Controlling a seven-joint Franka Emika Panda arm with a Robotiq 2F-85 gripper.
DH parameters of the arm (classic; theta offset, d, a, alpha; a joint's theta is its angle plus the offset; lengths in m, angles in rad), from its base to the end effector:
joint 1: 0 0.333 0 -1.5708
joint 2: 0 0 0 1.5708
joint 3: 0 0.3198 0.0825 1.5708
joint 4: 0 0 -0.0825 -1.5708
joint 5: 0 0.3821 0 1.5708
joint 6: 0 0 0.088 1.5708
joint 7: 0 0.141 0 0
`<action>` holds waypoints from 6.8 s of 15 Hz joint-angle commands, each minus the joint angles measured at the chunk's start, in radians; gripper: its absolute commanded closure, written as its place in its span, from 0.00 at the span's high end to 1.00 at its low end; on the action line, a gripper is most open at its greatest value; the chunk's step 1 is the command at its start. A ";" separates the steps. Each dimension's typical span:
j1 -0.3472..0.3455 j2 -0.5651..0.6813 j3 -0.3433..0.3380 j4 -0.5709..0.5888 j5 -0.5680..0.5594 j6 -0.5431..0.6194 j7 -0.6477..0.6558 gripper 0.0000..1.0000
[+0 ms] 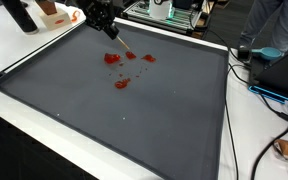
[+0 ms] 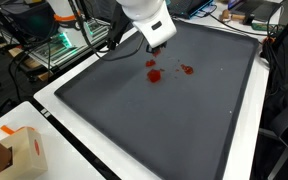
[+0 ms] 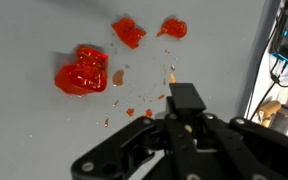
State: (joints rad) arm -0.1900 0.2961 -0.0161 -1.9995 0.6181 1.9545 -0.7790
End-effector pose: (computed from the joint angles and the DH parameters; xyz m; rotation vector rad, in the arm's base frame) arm 0.5605 -0.0591 0.2742 -2.5095 -0.2966 0.0556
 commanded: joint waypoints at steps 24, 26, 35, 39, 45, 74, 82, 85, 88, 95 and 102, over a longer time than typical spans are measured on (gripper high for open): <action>-0.026 0.153 0.016 0.084 0.061 -0.035 -0.047 0.03; -0.026 0.152 0.017 0.083 0.062 -0.033 -0.046 0.03; -0.011 0.116 0.007 0.081 0.031 -0.027 0.054 0.03; 0.009 0.080 0.002 0.072 -0.007 -0.016 0.141 0.03; 0.051 0.027 0.006 0.063 -0.141 -0.007 0.317 0.03; 0.234 -0.017 -0.029 0.078 -0.794 0.161 1.096 0.03; 0.334 0.070 -0.091 0.130 -1.128 0.053 1.544 0.03; 0.351 0.108 -0.090 0.157 -1.188 -0.021 1.628 0.03; 0.360 0.147 -0.083 0.186 -1.224 -0.078 1.677 0.03; 0.381 0.242 -0.078 0.250 -1.280 -0.160 1.733 0.03; 0.387 0.311 -0.079 0.291 -1.293 -0.184 1.767 0.03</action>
State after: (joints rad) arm 0.1863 0.5711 -0.0895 -1.7395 -0.6515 1.8017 0.9628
